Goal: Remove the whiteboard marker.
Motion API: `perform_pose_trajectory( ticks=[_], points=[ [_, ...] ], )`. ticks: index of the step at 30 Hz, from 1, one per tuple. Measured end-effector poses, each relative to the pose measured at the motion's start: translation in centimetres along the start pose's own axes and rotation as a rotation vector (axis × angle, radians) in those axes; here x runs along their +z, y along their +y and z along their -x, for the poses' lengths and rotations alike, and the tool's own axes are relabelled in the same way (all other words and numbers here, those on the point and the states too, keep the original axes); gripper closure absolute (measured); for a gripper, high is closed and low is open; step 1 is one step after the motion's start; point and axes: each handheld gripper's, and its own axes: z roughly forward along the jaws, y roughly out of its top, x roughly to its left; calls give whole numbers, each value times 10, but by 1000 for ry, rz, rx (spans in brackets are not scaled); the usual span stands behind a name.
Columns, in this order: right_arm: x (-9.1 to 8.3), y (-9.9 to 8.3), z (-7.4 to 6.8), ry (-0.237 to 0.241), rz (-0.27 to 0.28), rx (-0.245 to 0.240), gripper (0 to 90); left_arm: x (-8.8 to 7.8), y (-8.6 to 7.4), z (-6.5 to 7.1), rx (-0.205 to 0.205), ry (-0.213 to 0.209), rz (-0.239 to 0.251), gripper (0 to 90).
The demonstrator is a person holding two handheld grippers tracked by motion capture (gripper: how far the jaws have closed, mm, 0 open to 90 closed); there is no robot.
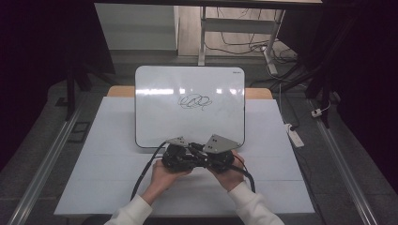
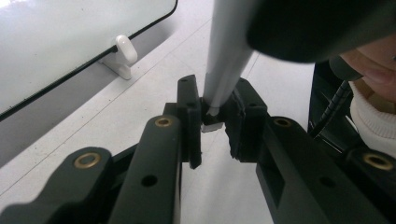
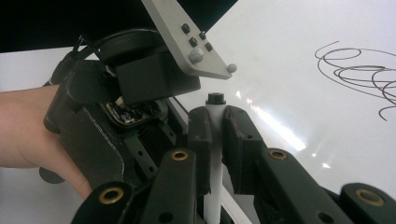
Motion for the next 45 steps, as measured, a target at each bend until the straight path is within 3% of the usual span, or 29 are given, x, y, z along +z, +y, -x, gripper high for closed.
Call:
perform_pose_trajectory(
  ticks=[7,16,19,22,26,32,33,41,45],
  points=[
    [2,0,-1,-6,9,18,810,1,1,2,-9,-17,19,727],
    [2,0,-1,-1,11,19,810,1,-1,2,-2,11,11,776],
    [2,0,1,13,17,38,799,0,-1,2,0,13,13,779],
    [0,-2,7,57,44,90,682,-3,-2,1,6,18,32,780],
    [-15,-8,19,53,69,128,590,-16,-3,-2,14,25,75,781],
    [-45,-31,42,21,86,198,529,-36,-4,-4,59,45,134,781],
    [-58,-45,51,2,77,216,518,-44,-5,-7,63,43,166,781],
    [-94,-103,73,-43,0,265,474,-69,-3,-19,55,46,260,780],
    [-110,-118,77,-70,-24,255,454,-80,-3,-20,57,62,300,781]
  ],
)
